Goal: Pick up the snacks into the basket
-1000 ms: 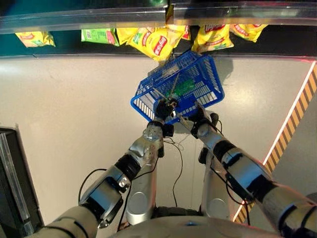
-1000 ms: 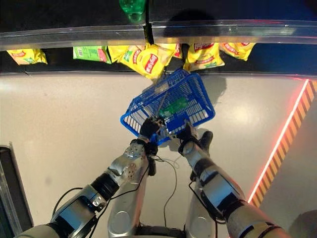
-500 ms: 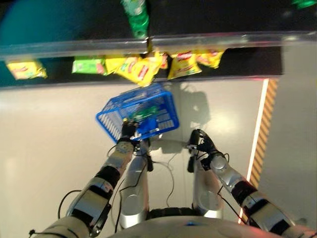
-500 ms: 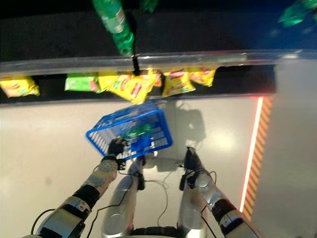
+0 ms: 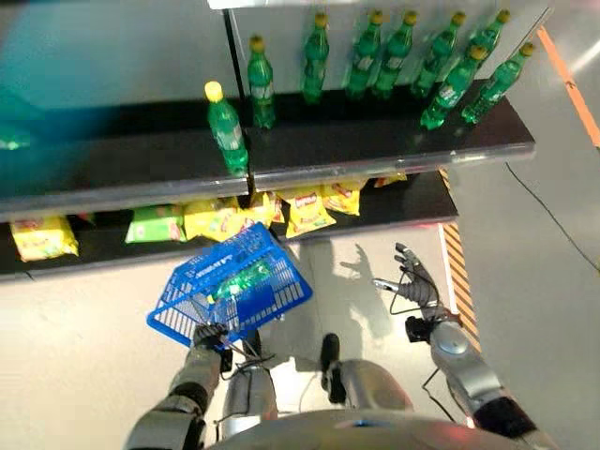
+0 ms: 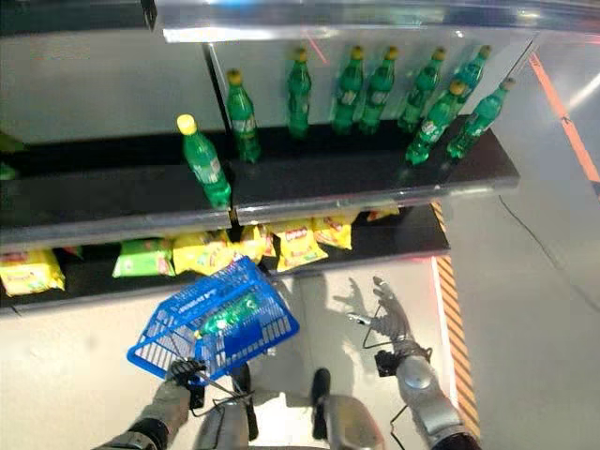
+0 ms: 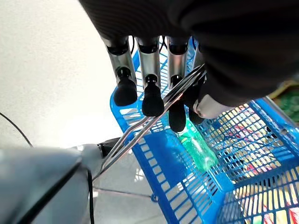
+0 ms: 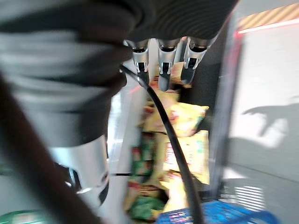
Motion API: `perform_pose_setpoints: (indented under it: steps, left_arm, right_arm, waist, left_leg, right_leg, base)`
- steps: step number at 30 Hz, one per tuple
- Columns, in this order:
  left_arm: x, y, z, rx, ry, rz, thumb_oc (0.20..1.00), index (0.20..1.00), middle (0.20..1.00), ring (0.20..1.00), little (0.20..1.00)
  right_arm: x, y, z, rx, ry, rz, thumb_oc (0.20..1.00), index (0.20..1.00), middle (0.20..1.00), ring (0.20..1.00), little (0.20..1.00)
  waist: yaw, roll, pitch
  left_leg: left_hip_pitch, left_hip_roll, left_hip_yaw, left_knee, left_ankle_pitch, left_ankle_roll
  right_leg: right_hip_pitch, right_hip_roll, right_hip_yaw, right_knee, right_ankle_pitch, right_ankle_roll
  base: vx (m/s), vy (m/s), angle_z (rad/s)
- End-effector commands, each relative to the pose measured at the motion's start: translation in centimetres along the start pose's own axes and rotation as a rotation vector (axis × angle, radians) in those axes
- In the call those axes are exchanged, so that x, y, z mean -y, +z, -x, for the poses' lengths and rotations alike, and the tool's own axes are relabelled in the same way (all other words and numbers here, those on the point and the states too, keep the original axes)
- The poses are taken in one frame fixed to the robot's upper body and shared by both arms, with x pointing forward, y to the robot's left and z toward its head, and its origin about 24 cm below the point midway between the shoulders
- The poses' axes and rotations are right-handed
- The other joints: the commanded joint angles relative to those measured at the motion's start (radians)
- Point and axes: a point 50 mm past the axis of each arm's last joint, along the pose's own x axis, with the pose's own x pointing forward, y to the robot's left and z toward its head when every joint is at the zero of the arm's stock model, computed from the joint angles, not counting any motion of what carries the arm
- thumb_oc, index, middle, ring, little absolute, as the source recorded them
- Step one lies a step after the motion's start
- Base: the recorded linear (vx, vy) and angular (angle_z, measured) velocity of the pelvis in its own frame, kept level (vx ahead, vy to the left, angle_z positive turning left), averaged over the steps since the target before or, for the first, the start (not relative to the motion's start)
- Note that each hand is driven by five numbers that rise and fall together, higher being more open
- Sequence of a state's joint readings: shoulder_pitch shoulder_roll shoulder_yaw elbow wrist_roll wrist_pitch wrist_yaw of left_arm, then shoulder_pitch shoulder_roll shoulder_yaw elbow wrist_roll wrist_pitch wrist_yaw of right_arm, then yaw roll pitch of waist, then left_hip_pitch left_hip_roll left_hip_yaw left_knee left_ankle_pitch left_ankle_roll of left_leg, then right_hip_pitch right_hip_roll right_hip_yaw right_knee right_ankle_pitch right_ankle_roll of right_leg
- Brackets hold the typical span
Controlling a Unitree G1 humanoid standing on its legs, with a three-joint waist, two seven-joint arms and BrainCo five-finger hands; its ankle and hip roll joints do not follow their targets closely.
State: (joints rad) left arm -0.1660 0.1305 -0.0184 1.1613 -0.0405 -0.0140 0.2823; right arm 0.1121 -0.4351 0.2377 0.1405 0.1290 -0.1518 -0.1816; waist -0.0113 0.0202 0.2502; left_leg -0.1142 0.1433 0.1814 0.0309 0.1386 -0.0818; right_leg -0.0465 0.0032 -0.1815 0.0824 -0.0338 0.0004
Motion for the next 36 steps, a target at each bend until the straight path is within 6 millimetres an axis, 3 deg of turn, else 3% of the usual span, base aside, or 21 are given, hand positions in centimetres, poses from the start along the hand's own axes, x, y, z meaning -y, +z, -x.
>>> perform_pose_setpoints:
  steps: [1, 3, 4, 5, 7, 11, 12, 15, 16, 18, 19, 22, 24, 25, 26, 27, 30, 32, 34, 35, 36]
  left_arm:
    - [-5.2, -5.7, 0.5, -0.164, 0.154, -0.183, 0.200, 0.200, 0.200, 0.200, 0.200]
    - [-5.0, -5.7, 0.5, -0.166, 0.156, -0.192, 0.200, 0.200, 0.200, 0.200, 0.200]
    - [-5.0, -5.8, 0.6, -0.178, 0.166, -0.199, 0.200, 0.200, 0.200, 0.200, 0.200]
    - [-4.9, -5.8, 0.6, -0.178, 0.166, -0.199, 0.200, 0.200, 0.200, 0.200, 0.200]
    - [-5.5, -6.5, 0.7, -0.208, 0.204, -0.181, 0.200, 0.200, 0.200, 0.200, 0.200]
    - [-5.9, -6.7, 0.8, -0.212, 0.224, -0.186, 0.200, 0.200, 0.200, 0.200, 0.200]
    - [-5.8, -6.2, 0.7, -0.202, 0.217, -0.206, 0.200, 0.200, 0.200, 0.200, 0.200]
    - [-5.3, -6.1, 0.7, -0.196, 0.209, -0.226, 0.200, 0.200, 0.200, 0.200, 0.200]
    - [-5.2, -5.9, 0.6, -0.190, 0.207, -0.248, 0.200, 0.200, 0.200, 0.200, 0.200]
    - [-5.4, -5.9, 0.6, -0.185, 0.212, -0.251, 0.200, 0.200, 0.200, 0.200, 0.200]
    - [-5.5, -5.3, 0.4, -0.168, 0.216, -0.252, 0.200, 0.200, 0.200, 0.200, 0.200]
    - [-5.9, -4.7, 0.2, -0.154, 0.230, -0.254, 0.200, 0.200, 0.200, 0.200, 0.200]
    - [-6.2, -4.3, 0.0, -0.142, 0.240, -0.267, 0.200, 0.200, 0.200, 0.200, 0.200]
    - [-6.3, -3.7, -0.1, -0.124, 0.237, -0.290, 0.200, 0.200, 0.200, 0.200, 0.200]
    - [-6.2, -3.3, -0.2, -0.113, 0.234, -0.298, 0.200, 0.200, 0.200, 0.200, 0.200]
    - [-6.3, -3.1, -0.3, -0.113, 0.231, -0.304, 0.200, 0.200, 0.200, 0.200, 0.200]
    - [-6.4, -3.2, -0.3, -0.111, 0.222, -0.320, 0.200, 0.200, 0.200, 0.200, 0.200]
    - [-6.4, -3.0, -0.3, -0.105, 0.220, -0.330, 0.200, 0.200, 0.200, 0.200, 0.200]
    - [-6.2, -3.0, -0.4, -0.102, 0.190, -0.366, 0.200, 0.200, 0.200, 0.200, 0.200]
    - [-6.2, -3.0, -0.4, -0.102, 0.189, -0.367, 0.200, 0.200, 0.200, 0.200, 0.200]
    - [-6.0, -3.2, -0.3, -0.109, 0.170, -0.387, 0.200, 0.200, 0.200, 0.200, 0.200]
  right_arm:
    - [0.6, 4.9, -1.0, 0.244, -0.023, -0.027, 1.000, 1.000, 1.000, 1.000, 1.000]
    - [1.3, 6.3, -0.8, 0.309, -0.048, -0.028, 1.000, 1.000, 1.000, 1.000, 1.000]
    - [1.8, 7.0, -0.5, 0.338, -0.065, -0.023, 1.000, 1.000, 1.000, 1.000, 1.000]
    - [1.9, 7.0, -0.5, 0.338, -0.064, -0.023, 1.000, 1.000, 1.000, 1.000, 1.000]
    - [2.0, 7.4, 0.0, 0.355, -0.060, -0.077, 1.000, 1.000, 1.000, 1.000, 1.000]
    - [1.8, 7.6, -0.2, 0.356, -0.047, -0.133, 1.000, 1.000, 1.000, 1.000, 1.000]
    - [2.4, 8.2, -0.3, 0.380, -0.079, -0.114, 1.000, 1.000, 1.000, 1.000, 1.000]
    - [2.4, 8.2, -0.2, 0.373, -0.089, -0.110, 1.000, 1.000, 1.000, 1.000, 1.000]
    - [2.6, 8.2, 0.0, 0.368, -0.106, -0.109, 1.000, 1.000, 1.000, 1.000, 1.000]
    - [2.4, 8.2, 0.0, 0.371, -0.101, -0.124, 1.000, 1.000, 1.000, 1.000, 1.000]
    - [1.9, 8.1, 0.0, 0.366, -0.098, -0.146, 1.000, 1.000, 1.000, 1.000, 1.000]
    - [1.5, 8.4, -0.4, 0.374, -0.100, -0.166, 1.000, 1.000, 1.000, 1.000, 1.000]
    - [0.9, 8.7, -0.5, 0.382, -0.083, -0.191, 1.000, 1.000, 1.000, 1.000, 1.000]
    - [0.9, 8.8, -0.6, 0.387, -0.081, -0.205, 1.000, 1.000, 1.000, 1.000, 1.000]
    - [1.0, 8.9, -0.6, 0.392, -0.083, -0.214, 1.000, 1.000, 1.000, 1.000, 1.000]
    - [1.0, 8.8, -0.5, 0.387, -0.079, -0.221, 1.000, 1.000, 1.000, 1.000, 1.000]
    - [1.0, 8.5, -0.2, 0.375, -0.047, -0.220, 1.000, 1.000, 1.000, 1.000, 1.000]
    - [1.1, 8.4, -0.1, 0.368, -0.044, -0.215, 1.000, 1.000, 1.000, 1.000, 1.000]
    - [1.7, 7.9, 0.1, 0.346, -0.055, -0.191, 1.000, 1.000, 1.000, 1.000, 1.000]
    - [1.7, 7.9, 0.1, 0.346, -0.055, -0.190, 1.000, 1.000, 1.000, 1.000, 1.000]
    - [1.9, 7.7, 0.1, 0.337, -0.066, -0.165, 1.000, 1.000, 1.000, 1.000, 1.000]
  waist:
    - [0.060, -0.043, 0.009]
    - [0.043, -0.045, -0.002]
    - [0.031, -0.049, -0.016]
    - [0.029, -0.049, -0.016]
    - [0.024, -0.053, -0.053]
    - [0.039, -0.057, -0.064]
    - [0.025, -0.052, -0.073]
    - [0.025, -0.042, -0.075]
    - [0.025, -0.055, -0.064]
    - [0.027, -0.062, -0.060]
    - [0.035, -0.071, -0.056]
    - [0.034, -0.076, -0.047]
    - [0.036, -0.069, -0.042]
    - [0.024, -0.062, -0.040]
    - [0.000, -0.056, -0.045]
    - [-0.018, -0.056, -0.042]
    - [-0.018, -0.060, -0.037]
    - [-0.023, -0.063, -0.038]
    - [-0.048, -0.080, -0.038]
    - [-0.049, -0.078, -0.039]
    - [-0.056, -0.082, -0.044]
  left_leg:
    - [-0.083, -0.154, -0.046, 0.024, -0.009, 0.053]
    - [-0.069, -0.108, 0.005, 0.042, -0.032, 0.045]
    - [-0.039, -0.032, 0.072, 0.033, -0.036, 0.021]
    - [-0.038, -0.032, 0.070, 0.033, -0.036, 0.021]
    - [0.003, 0.060, 0.100, -0.017, -0.013, -0.020]
    - [0.008, 0.117, 0.055, -0.059, 0.028, -0.049]
    - [0.031, 0.145, 0.134, -0.064, 0.009, -0.067]
    - [0.034, 0.128, 0.153, -0.066, -0.009, -0.071]
    - [-0.003, 0.093, 0.144, 0.010, -0.040, -0.046]
    - [-0.009, 0.077, 0.142, 0.026, -0.057, -0.034]
    - [-0.013, 0.036, 0.138, 0.023, -0.078, -0.010]
    - [-0.017, 0.003, 0.125, 0.024, -0.093, 0.013]
    - [-0.005, -0.021, 0.126, 0.004, -0.095, 0.036]
    - [0.009, -0.037, 0.116, -0.020, -0.094, 0.049]
    - [0.023, -0.056, 0.097, -0.047, -0.089, 0.059]
    - [0.048, -0.082, 0.072, -0.068, -0.092, 0.066]
    - [0.090, -0.109, 0.061, -0.105, -0.097, 0.069]
    - [0.095, -0.116, 0.051, -0.110, -0.099, 0.070]
    - [0.148, -0.165, 0.001, -0.117, -0.132, 0.079]
    - [0.149, -0.164, -0.001, -0.117, -0.134, 0.078]
    - [0.187, -0.176, -0.011, -0.118, -0.161, 0.077]
  right_leg:
    - [-0.002, 0.022, 0.002, 0.002, -0.022, 0.075]
    - [-0.011, -0.026, -0.061, -0.005, -0.001, 0.086]
    - [-0.008, -0.071, -0.117, -0.023, 0.021, 0.105]
    - [-0.006, -0.071, -0.119, -0.024, 0.021, 0.105]
    - [0.007, -0.116, -0.170, -0.056, 0.049, 0.127]
    - [0.026, -0.149, -0.187, -0.063, 0.056, 0.144]
    - [0.034, -0.185, -0.221, -0.063, 0.060, 0.167]
    - [0.047, -0.233, -0.241, -0.069, 0.084, 0.190]
    - [0.048, -0.296, -0.248, -0.059, 0.125, 0.205]
    - [0.045, -0.317, -0.243, -0.054, 0.135, 0.209]
    - [0.044, -0.354, -0.234, -0.040, 0.165, 0.215]
    - [0.024, -0.364, -0.202, -0.004, 0.171, 0.210]
    - [0.006, -0.347, -0.184, 0.067, 0.145, 0.191]
    - [-0.027, -0.290, -0.120, 0.128, 0.090, 0.168]
    - [-0.072, -0.184, -0.030, 0.173, 0.035, 0.145]
    - [-0.100, -0.114, 0.020, 0.197, 0.005, 0.134]
    - [-0.110, -0.067, -0.037, 0.172, -0.023, 0.102]
    - [-0.124, -0.045, -0.032, 0.145, -0.010, 0.100]
    - [-0.194, 0.026, 0.002, 0.020, 0.066, 0.109]
    - [-0.192, 0.028, 0.000, 0.017, 0.067, 0.109]
    - [-0.239, 0.008, -0.068, -0.036, 0.125, 0.125]
  base:
    - [-0.16, 0.096, 0.60]
    - [-0.19, 0.182, 1.01]
    - [-0.15, 0.176, 1.68]
    - [-0.12, 0.186, 1.52]
    - [-0.04, 0.232, 0.77]
    - [0.04, 0.275, 0.87]
    - [0.09, 0.409, 0.79]
    - [0.03, 0.392, 0.65]
    - [0.02, 0.388, 0.39]
    - [0.05, 0.381, 0.43]
    - [0.07, 0.358, 0.39]
    - [0.05, 0.271, 0.27]
    - [0.09, 0.369, 0.13]
    - [0.17, 0.405, 0.13]
    - [0.24, 0.411, 0.17]
    - [0.28, 0.366, 0.24]
    - [0.14, 0.152, 0.16]
    - [0.15, 0.028, 0.50]
    - [0.39, 0.021, 0.71]
    - [0.43, -0.018, 0.79]
    - [0.24, -0.025, 0.67]
